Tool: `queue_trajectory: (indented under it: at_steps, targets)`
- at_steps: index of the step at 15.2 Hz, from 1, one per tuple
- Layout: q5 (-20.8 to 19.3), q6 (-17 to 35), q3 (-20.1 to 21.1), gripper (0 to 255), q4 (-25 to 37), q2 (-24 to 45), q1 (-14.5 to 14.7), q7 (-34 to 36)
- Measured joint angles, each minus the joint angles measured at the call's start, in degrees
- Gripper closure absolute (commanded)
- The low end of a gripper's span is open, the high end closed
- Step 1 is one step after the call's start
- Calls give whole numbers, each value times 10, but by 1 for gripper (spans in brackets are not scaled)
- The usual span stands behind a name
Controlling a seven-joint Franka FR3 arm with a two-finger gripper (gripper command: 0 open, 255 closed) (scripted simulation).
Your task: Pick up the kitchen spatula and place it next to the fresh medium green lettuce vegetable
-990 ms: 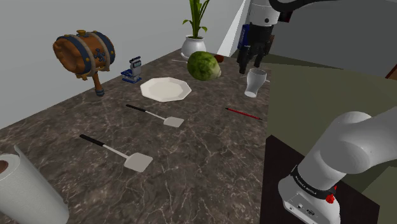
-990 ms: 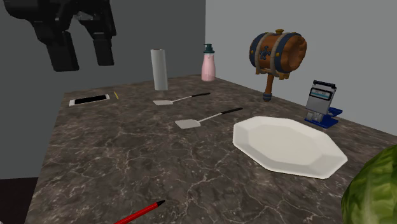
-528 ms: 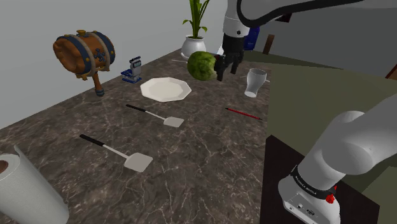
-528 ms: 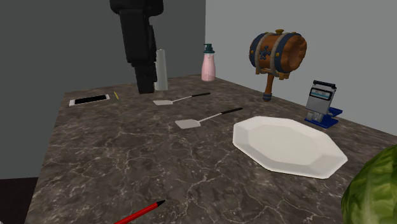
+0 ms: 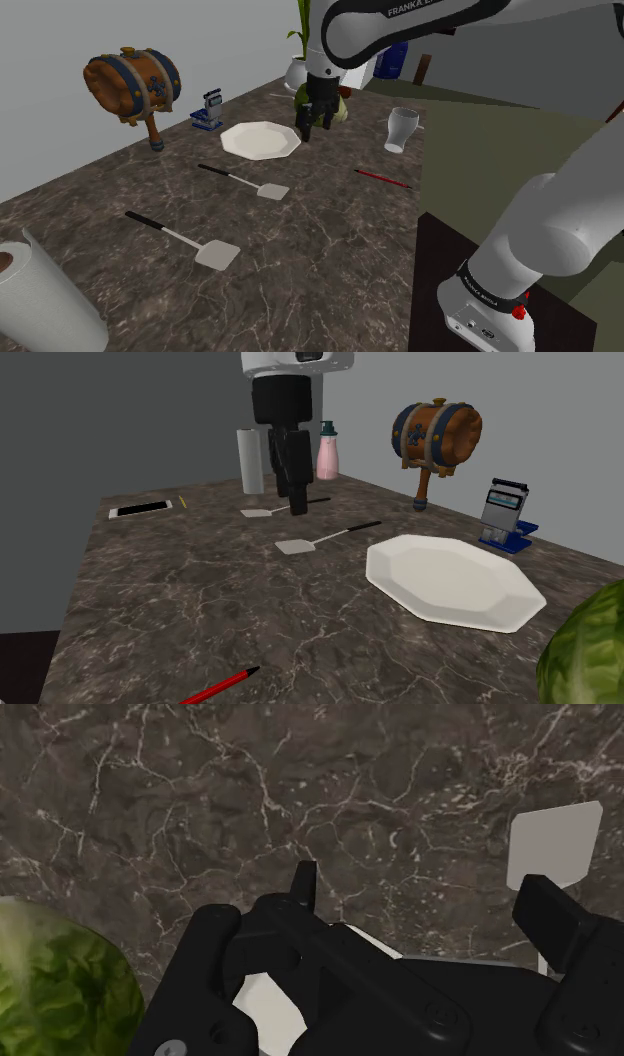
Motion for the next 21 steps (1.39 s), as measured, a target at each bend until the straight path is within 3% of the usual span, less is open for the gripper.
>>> queue_trajectory:
  at_steps: [7, 17, 21]
  targets:
    - [-14, 44, 26, 0, 89, 128, 25, 1]
    - [-49, 66, 53, 0, 249, 307, 74, 3]
    - [-57, 83, 52, 0, 259, 334, 81, 7]
